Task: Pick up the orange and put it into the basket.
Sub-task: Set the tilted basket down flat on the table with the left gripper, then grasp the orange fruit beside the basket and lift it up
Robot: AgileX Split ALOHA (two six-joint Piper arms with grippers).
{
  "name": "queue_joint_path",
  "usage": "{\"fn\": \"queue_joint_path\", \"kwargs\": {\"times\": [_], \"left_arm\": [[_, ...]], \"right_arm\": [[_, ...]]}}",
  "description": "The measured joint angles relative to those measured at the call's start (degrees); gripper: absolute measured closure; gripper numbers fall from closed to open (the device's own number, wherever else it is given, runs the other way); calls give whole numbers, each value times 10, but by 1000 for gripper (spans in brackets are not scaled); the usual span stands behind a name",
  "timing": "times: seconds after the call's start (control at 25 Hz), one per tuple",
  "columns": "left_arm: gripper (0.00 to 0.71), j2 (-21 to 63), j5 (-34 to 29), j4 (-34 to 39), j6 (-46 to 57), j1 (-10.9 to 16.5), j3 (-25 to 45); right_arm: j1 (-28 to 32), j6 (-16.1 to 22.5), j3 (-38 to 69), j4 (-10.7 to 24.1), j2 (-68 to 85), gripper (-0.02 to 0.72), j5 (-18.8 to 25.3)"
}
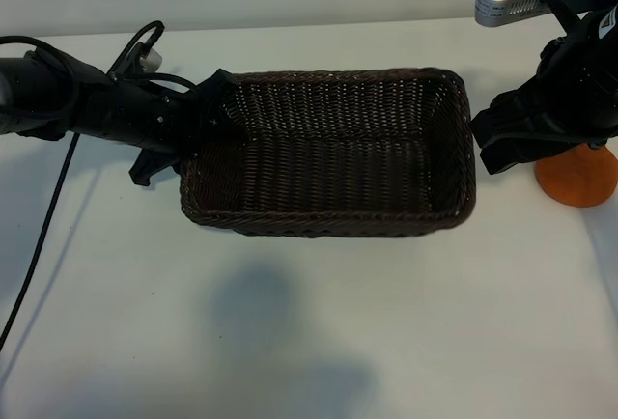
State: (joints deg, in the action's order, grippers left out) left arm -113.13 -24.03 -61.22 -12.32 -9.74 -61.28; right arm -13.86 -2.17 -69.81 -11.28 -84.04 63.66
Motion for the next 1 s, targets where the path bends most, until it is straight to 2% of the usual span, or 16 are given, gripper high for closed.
{"fn": "queue_joint_path", "kwargs": {"times": [0.16, 0.24, 0.64, 1.0], "left_arm": [[81, 1, -16, -5, 3, 0, -1], [47, 3, -22, -3, 4, 0, -1], [53, 49, -32, 36, 15, 0, -1], [68, 86, -58, 160, 90, 0, -1]], "right_arm": [[0, 0, 0, 0, 0, 154, 0], [0, 0, 0, 0, 0, 154, 0], [0, 0, 0, 0, 0, 155, 0], [0, -1, 0, 0, 0, 155, 0]]}}
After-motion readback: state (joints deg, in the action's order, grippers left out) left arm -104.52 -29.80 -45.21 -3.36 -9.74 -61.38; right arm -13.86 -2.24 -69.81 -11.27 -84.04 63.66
